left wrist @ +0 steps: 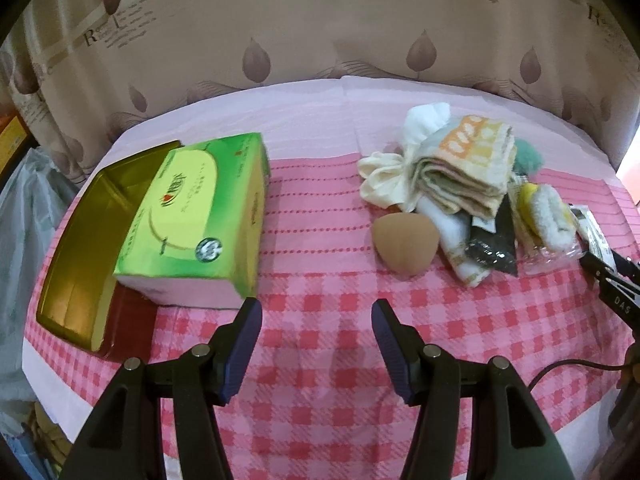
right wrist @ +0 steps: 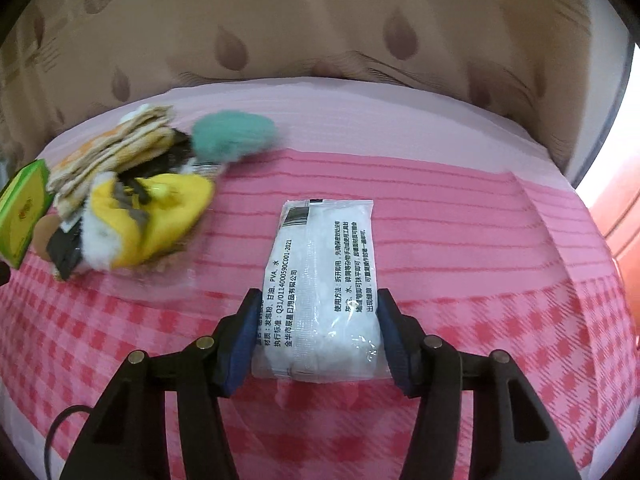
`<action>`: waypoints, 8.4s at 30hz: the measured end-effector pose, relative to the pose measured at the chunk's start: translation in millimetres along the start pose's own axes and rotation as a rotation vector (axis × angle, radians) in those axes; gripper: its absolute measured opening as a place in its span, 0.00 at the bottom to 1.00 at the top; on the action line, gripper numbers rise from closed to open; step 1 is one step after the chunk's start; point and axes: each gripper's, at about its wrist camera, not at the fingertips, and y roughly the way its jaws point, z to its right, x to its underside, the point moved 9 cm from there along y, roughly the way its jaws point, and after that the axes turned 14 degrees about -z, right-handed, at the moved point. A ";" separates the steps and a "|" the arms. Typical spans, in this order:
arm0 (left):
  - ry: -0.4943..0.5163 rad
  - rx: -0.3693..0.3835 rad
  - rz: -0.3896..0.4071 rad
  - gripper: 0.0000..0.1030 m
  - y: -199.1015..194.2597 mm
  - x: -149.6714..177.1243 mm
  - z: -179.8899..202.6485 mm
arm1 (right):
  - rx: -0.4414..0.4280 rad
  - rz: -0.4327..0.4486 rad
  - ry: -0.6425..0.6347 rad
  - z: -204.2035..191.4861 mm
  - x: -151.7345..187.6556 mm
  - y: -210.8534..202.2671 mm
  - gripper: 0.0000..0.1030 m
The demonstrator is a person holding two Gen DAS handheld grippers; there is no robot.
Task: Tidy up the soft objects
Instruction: 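Grasp the white cotton-pad packet with the right gripper and lift it, then grasp the beige sponge with the left gripper while the right gripper holds the packet, then carry the sponge into the gold tin and open the left gripper, then carry the cotton-pad packet over the gold tin and release it inside, then grasp the yellow plush slipper with the right gripper and lift it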
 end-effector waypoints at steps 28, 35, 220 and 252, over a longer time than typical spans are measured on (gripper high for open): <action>0.152 0.162 -0.060 0.57 48.6 -63.6 66.6 | -0.020 0.008 0.033 8.8 1.3 -0.1 0.55; 0.129 0.252 -0.063 0.48 54.6 -64.8 68.0 | -0.020 0.008 0.033 8.4 2.1 -0.4 0.55; -0.637 -0.137 0.134 0.55 -35.0 50.5 -363.4 | -0.361 0.144 -0.624 -447.0 -8.6 -93.6 0.73; -0.341 -0.233 0.141 0.55 -33.0 25.8 -284.6 | -0.032 0.121 -0.126 -106.1 -27.8 -31.2 0.66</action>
